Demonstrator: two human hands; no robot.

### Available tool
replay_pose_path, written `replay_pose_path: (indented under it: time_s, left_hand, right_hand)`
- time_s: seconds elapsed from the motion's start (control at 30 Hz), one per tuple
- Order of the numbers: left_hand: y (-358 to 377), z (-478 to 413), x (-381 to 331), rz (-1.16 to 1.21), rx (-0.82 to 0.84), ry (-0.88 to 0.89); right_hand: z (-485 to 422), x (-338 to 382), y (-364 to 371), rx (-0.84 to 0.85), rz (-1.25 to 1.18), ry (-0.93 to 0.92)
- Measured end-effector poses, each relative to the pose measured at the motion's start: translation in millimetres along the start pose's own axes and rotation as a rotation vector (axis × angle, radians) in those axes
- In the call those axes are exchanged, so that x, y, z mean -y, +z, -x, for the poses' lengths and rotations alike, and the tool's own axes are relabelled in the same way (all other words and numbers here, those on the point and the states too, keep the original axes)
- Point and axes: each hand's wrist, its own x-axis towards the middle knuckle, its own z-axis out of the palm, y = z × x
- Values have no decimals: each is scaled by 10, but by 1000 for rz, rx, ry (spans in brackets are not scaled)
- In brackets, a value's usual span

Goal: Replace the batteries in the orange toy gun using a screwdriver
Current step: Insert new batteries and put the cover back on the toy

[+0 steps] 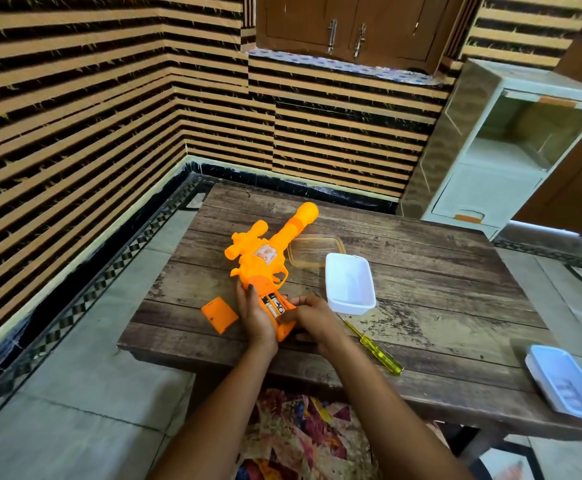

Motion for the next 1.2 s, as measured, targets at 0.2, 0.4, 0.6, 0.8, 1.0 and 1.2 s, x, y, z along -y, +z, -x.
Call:
replay_pose_path:
  time_s: [0.2,0.4,0.6,0.8,1.0,1.2]
  left_hand:
    - [5,20,4,-44,66,18]
    - [-76,82,-32,-249,147,59]
    - [-161,97,-20,-457,187,40]
    - [-132,180,-42,-531,166,94]
    - [-337,377,-166,-657,167,248]
    - [-716,218,-434,-1127,34,609]
  right_hand:
    - [88,-241,-65,9,-134,-190]
    - [72,-303,-33,-77,-156,-248]
    - [58,-313,-54,-62,-179,-269]
    - [28,-340,-48,-58,-233,-262]
    - [-13,-371,-43,-48,-245,-262]
    - [-24,-385,-39,-59,-221,-255]
